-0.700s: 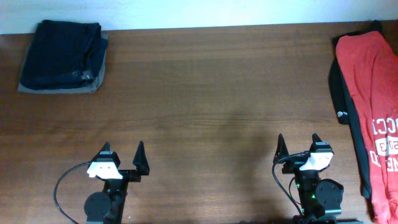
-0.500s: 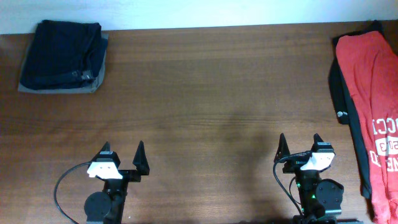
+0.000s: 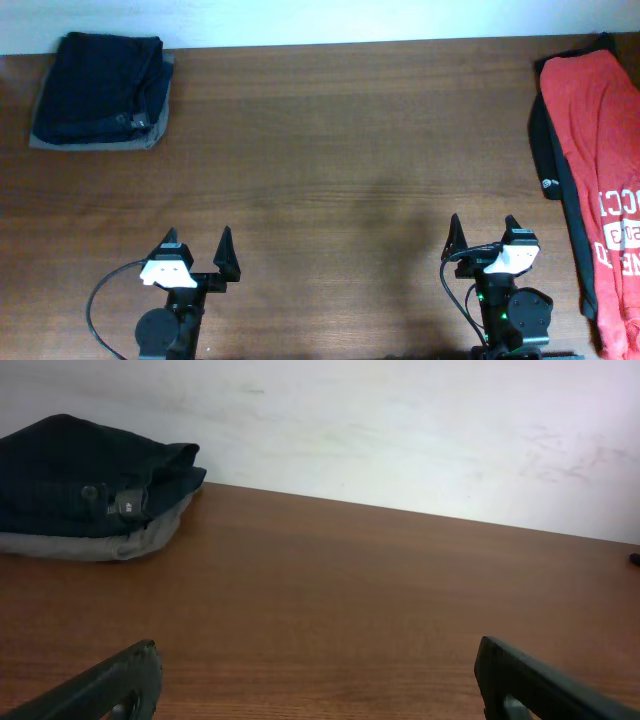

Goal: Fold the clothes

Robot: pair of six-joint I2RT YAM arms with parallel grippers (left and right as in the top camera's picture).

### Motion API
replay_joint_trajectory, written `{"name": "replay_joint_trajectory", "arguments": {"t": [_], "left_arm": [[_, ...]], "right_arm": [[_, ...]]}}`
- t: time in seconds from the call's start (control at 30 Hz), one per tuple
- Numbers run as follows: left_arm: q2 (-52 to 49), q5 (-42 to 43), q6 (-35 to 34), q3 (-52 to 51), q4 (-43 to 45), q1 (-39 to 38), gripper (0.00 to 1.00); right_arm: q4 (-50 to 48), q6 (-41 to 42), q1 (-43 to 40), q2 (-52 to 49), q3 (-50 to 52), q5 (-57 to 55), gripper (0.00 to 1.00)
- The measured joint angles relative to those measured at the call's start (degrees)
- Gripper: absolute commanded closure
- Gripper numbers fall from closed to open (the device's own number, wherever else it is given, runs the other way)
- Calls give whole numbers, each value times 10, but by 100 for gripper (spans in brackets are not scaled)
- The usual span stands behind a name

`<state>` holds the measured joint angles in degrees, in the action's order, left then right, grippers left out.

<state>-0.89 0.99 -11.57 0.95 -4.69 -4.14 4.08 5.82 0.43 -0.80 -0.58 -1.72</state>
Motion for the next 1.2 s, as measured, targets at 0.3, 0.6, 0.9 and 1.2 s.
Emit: {"name": "replay_joint_trajectory", "arguments": {"t": [0.3, 0.6, 0.9, 1.2], "left_arm": [[0, 0, 0, 0, 0, 0, 0], [0, 0, 0, 0, 0, 0, 0], [0, 0, 0, 0, 0, 0, 0], [0, 0, 0, 0, 0, 0, 0]], "right_arm": [[0, 0, 0, 0, 0, 0, 1], [0, 0, 0, 0, 0, 0, 1], [-4, 0, 0, 0, 0, -1, 1], [-11, 49, 0, 0, 0, 77, 1]]}}
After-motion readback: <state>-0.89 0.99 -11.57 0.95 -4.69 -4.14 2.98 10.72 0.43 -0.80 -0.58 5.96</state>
